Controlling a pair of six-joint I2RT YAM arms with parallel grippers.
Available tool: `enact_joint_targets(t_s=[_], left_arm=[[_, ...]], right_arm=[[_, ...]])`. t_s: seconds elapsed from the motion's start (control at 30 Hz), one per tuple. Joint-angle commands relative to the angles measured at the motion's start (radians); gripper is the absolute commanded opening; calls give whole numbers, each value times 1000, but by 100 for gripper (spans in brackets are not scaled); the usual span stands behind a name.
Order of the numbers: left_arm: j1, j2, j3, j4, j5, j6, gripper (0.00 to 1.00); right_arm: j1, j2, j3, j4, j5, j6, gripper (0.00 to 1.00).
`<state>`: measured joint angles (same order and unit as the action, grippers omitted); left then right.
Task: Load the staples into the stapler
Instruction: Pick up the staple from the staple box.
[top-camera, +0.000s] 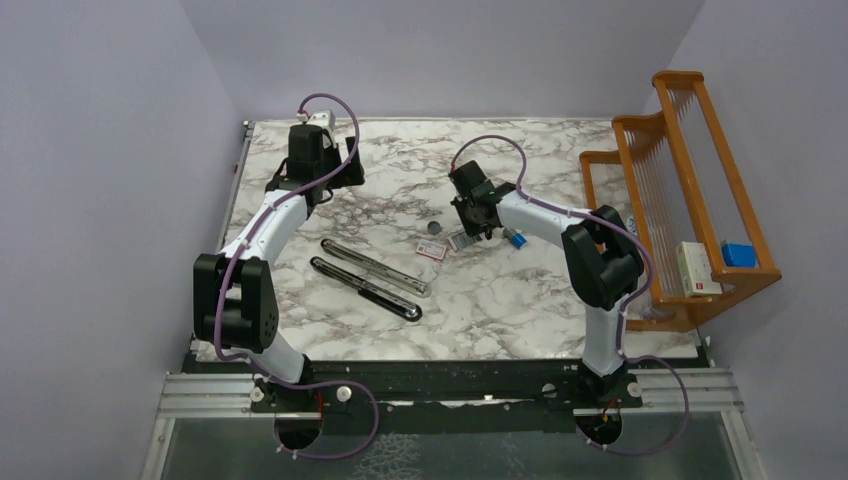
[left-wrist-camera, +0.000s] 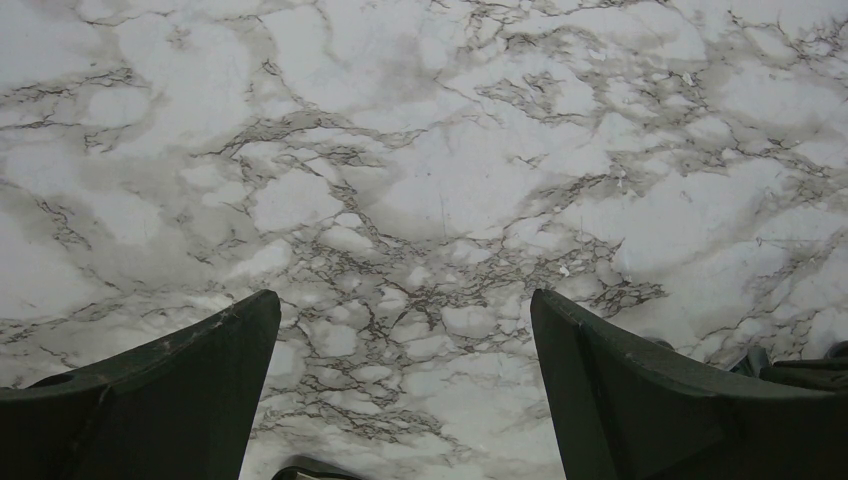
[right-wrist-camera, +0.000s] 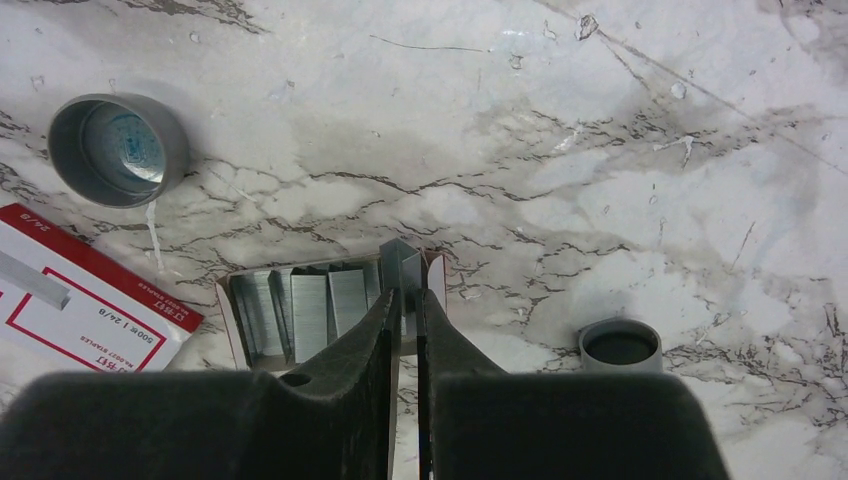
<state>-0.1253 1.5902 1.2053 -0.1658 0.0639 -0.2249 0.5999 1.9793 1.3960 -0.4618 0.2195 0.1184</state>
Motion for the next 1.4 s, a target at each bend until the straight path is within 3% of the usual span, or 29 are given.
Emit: enact_joint_targets(t_s=[0.0, 0.23, 0.57, 0.9, 1.37], left_arm=[[8, 5, 33, 4, 15, -2, 99], [8, 9, 33, 4, 20, -4, 99], [9, 7, 33, 5, 16, -3, 99], [9, 9, 31, 4, 22, -4, 99], [7, 16, 28, 11, 57, -20, 99]], right_arm=[[-6, 3, 1, 7, 24, -8, 10], [-6, -33, -3, 13, 29, -7, 1], [-6, -85, 8, 6, 14, -2, 1], [-7, -131, -22, 10, -119, 2, 1], [34, -342, -301, -8, -214, 98, 1]])
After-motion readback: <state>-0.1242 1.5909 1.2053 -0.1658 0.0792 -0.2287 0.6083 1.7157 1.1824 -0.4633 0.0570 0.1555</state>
